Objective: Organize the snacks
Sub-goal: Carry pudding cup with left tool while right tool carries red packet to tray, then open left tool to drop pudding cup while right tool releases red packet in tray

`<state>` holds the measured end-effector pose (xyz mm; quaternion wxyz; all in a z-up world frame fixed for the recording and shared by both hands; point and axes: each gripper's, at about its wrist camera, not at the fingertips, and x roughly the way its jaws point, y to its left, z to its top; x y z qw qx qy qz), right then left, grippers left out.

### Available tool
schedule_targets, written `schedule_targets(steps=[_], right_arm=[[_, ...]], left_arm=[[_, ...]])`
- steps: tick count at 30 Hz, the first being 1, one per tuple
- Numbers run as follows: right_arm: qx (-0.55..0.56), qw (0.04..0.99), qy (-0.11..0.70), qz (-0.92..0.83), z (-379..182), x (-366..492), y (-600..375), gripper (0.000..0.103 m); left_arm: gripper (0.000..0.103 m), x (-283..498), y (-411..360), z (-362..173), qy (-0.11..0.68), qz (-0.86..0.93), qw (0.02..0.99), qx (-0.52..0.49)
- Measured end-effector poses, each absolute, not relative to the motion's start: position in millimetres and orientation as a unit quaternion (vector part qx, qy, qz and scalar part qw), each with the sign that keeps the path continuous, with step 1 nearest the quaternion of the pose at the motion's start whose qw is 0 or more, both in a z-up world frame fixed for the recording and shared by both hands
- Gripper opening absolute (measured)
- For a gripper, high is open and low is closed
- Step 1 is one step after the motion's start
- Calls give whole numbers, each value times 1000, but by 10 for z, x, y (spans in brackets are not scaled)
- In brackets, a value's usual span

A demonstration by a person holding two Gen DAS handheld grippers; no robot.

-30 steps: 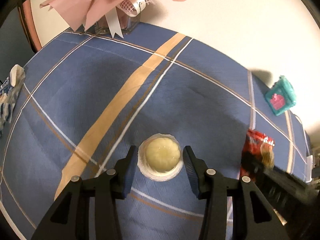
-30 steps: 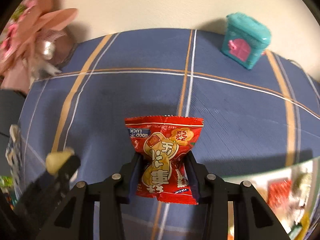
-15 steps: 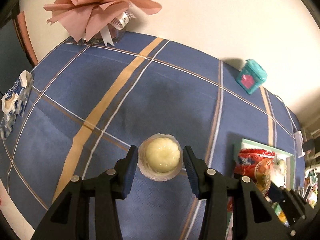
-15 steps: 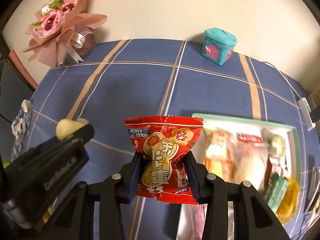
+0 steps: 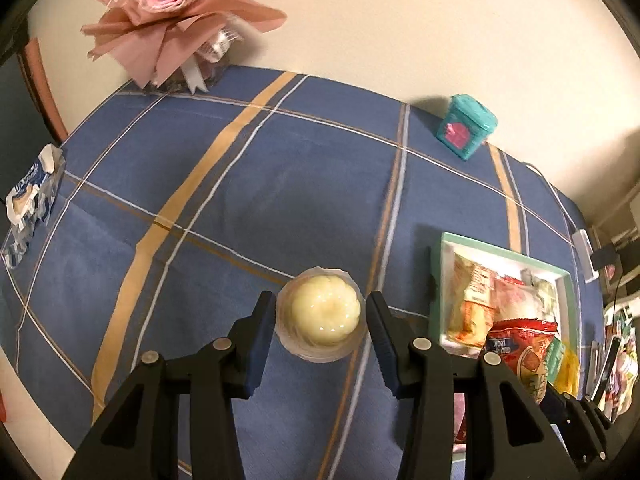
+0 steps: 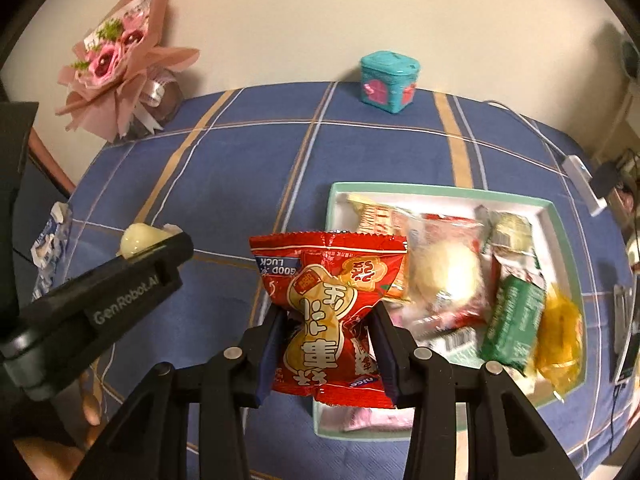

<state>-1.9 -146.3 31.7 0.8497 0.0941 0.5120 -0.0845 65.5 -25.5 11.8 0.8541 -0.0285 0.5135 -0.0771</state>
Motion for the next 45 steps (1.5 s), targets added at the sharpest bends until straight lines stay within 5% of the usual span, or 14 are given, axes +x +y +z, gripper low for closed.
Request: schedule_targets(steps=[22,45], right_arm=[[269,785,516,-214,134,-496,-2914,46],[263,789,517,-203,-5,-272,-3007,47]], left_arm=[[48,118,-1528,100,524,-243,814,59],[48,399,-1520,-316,552,-249,796,3]])
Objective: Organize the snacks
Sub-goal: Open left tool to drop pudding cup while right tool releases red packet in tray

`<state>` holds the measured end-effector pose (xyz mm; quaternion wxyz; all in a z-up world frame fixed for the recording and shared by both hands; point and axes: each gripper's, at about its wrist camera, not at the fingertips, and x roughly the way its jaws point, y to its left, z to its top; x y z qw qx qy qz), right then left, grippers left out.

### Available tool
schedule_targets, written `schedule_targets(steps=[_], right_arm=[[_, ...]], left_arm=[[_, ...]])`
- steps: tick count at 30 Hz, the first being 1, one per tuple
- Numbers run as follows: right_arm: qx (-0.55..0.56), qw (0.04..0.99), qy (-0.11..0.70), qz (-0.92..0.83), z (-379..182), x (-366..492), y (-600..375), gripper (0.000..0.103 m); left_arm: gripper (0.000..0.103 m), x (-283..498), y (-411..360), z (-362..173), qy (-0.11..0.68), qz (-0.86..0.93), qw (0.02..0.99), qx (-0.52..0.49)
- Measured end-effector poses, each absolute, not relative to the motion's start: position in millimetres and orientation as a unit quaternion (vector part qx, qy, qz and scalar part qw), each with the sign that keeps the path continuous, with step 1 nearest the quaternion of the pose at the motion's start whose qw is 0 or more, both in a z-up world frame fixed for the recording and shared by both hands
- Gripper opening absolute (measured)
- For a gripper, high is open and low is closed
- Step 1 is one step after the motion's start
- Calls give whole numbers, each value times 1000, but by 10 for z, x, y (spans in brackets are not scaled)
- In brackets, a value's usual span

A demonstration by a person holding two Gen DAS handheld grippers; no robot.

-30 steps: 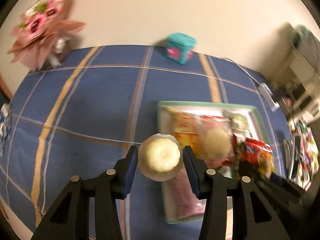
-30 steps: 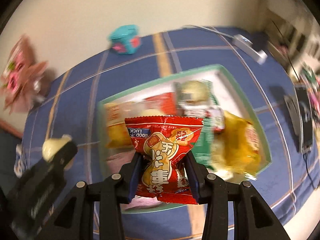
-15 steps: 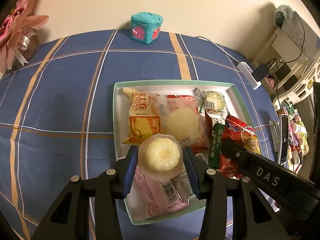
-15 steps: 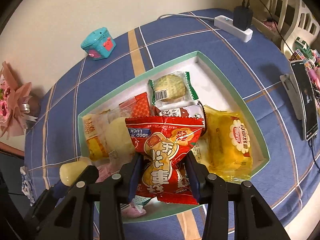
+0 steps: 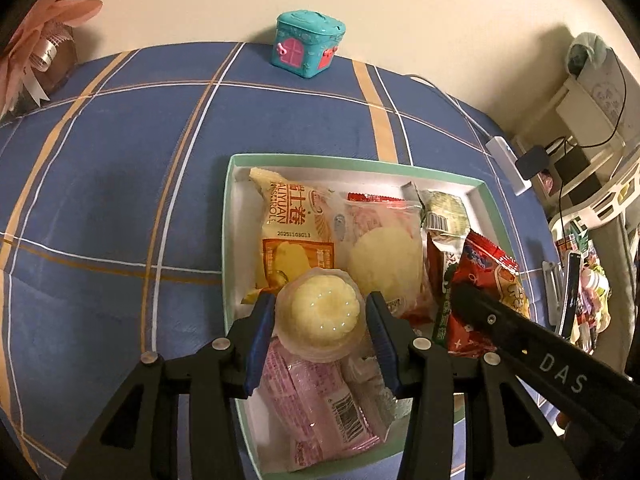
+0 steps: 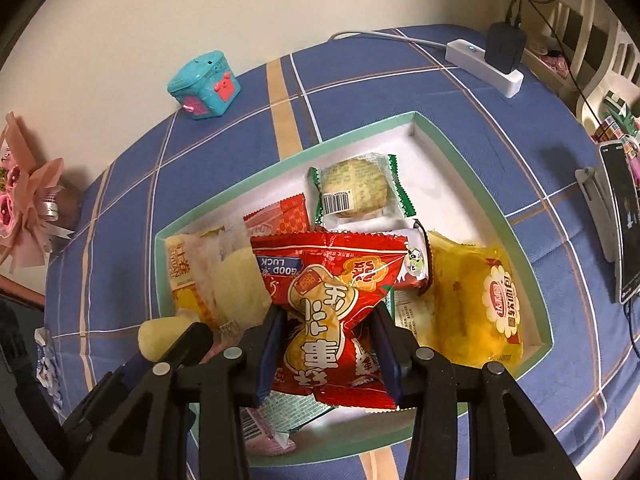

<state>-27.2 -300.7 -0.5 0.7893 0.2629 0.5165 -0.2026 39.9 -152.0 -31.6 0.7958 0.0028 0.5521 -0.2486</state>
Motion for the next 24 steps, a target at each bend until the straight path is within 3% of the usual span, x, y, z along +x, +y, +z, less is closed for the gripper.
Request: schedule_targets(steps=[2,5,11,20,24], right_arm=[[261,789,518,-203,2,-264,-3013,48],[266,789,519,-195,3,-240,-3009,71],[262,791,517,-195,35,-251,-2996,73],[254,795,516,-195,98,-302,-2940,89],[252,798,513,-192,119,-359,-2885,97]], left_arm=[[48,412,-1526,-339,558,-248,792,1],[59,405,-1543,-345,560,-254,788,4],[69,399,-1513,-300,563,-248,788,8],[96,337,-1273,-159,560,-196,805,26],[100,319,-1103,-109,547,-154,822,35]])
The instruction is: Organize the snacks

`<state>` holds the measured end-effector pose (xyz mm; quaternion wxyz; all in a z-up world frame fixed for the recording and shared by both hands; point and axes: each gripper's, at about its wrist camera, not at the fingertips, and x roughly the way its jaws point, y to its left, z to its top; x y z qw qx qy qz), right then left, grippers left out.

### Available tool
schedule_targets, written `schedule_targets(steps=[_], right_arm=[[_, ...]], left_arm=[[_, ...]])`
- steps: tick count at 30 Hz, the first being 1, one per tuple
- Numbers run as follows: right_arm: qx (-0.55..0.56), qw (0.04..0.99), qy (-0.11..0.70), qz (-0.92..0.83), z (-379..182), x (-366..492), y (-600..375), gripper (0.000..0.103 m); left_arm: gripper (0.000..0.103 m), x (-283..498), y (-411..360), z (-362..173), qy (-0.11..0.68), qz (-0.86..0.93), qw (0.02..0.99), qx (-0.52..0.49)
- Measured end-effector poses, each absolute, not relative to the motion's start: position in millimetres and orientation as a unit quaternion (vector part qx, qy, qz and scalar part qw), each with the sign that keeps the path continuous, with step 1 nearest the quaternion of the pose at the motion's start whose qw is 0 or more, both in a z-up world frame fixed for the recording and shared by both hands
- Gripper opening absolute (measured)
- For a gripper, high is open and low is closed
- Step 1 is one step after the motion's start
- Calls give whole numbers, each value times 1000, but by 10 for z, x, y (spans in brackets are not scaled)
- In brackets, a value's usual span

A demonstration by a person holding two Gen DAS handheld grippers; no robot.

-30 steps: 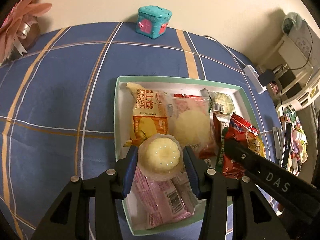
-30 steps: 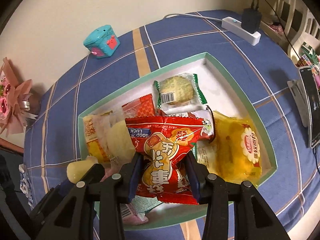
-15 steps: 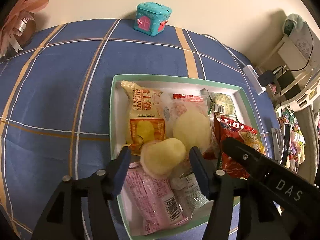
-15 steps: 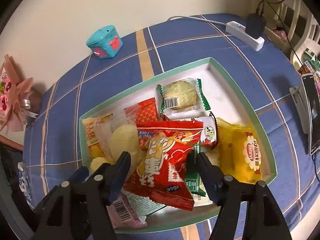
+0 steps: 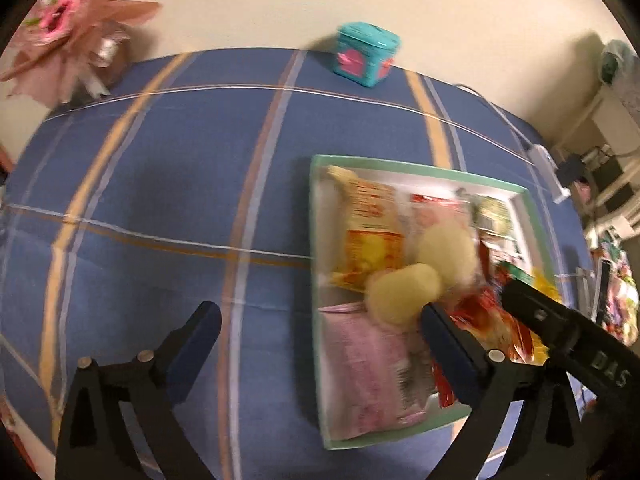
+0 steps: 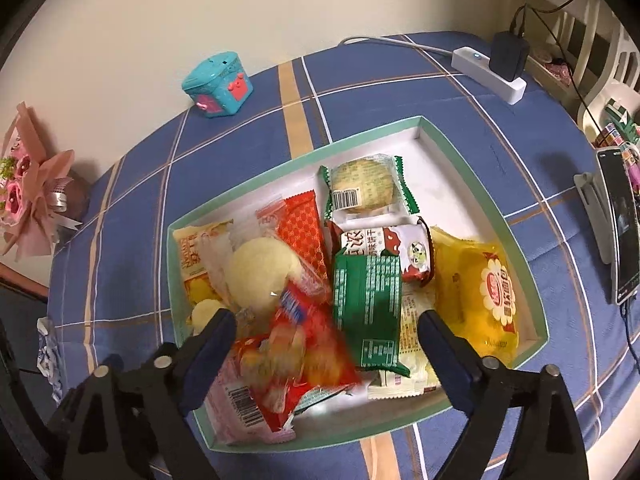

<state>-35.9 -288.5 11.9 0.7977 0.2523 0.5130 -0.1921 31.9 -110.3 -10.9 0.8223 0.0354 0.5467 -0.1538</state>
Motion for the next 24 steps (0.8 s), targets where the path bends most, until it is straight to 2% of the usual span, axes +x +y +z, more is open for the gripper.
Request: schedule_targets(steps=[3,9,24], right_arm=[[244,802,510,-194,140,-411,-2829,103],[233,811,503,-188,196,-505,-2677,103],[183,828,502,-169,302,-885,-2208,103]], left_arm=[[103,309,-910,-87,546,-116,829,33],[103,209,-599,2,532,-65,843,54],[103,-243,-424,175,504,-19,857,105]])
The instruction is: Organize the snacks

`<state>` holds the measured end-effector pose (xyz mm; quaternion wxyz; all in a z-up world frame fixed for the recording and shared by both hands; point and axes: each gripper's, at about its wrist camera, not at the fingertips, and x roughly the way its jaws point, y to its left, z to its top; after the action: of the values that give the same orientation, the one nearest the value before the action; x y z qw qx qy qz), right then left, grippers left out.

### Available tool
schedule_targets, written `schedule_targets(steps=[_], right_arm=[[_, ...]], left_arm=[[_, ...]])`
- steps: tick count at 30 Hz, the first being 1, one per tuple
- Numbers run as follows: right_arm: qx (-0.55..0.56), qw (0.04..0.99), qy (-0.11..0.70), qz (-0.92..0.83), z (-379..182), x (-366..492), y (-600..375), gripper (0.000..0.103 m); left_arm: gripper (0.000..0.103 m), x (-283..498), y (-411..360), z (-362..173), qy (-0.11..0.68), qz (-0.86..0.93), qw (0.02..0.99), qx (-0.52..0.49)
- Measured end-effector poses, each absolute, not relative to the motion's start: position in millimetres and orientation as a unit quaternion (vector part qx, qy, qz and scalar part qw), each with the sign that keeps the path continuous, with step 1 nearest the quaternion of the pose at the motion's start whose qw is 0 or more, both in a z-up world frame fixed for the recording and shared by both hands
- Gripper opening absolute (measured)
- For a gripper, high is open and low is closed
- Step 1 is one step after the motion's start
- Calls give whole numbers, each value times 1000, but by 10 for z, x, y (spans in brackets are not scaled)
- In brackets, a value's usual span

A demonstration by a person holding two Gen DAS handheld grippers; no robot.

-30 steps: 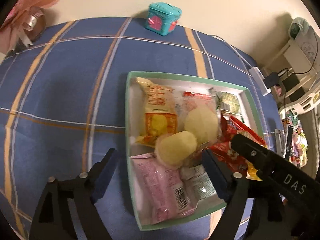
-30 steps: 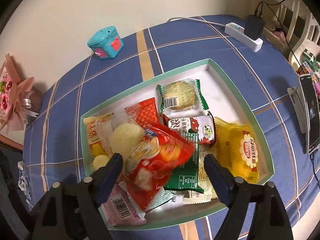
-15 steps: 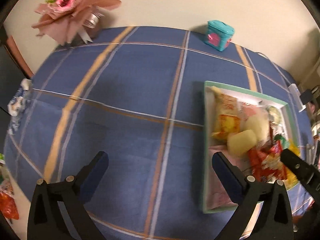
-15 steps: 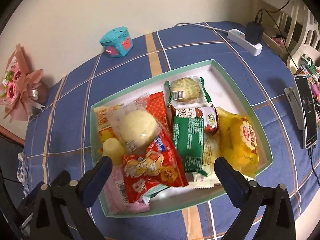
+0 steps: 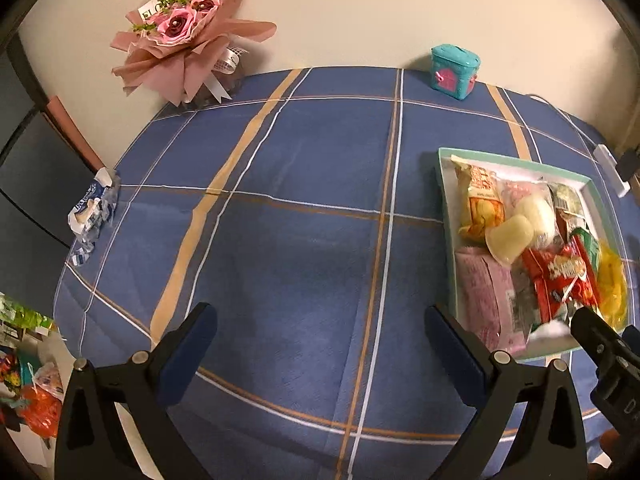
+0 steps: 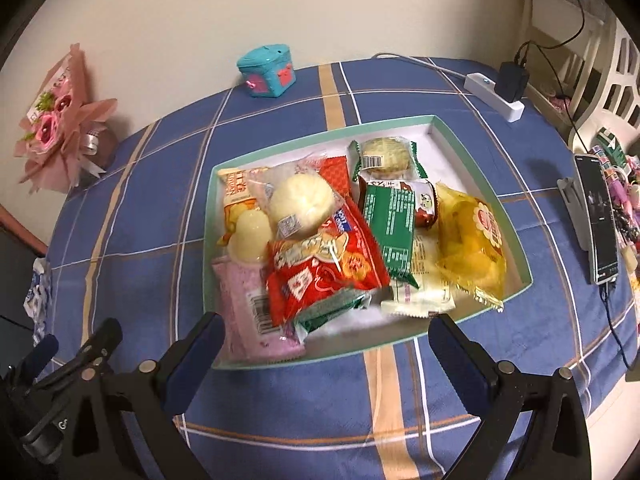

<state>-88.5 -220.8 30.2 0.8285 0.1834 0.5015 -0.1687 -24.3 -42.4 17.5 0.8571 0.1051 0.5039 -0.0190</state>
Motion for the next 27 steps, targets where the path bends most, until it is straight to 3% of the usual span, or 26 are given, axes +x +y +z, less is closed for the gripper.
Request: schedule_targets(steps=[27], right_arm=[[165,828,510,-165,308,-914,-2133,103]], left_arm=[[103,-209,-365,110,533,-25,841,90]])
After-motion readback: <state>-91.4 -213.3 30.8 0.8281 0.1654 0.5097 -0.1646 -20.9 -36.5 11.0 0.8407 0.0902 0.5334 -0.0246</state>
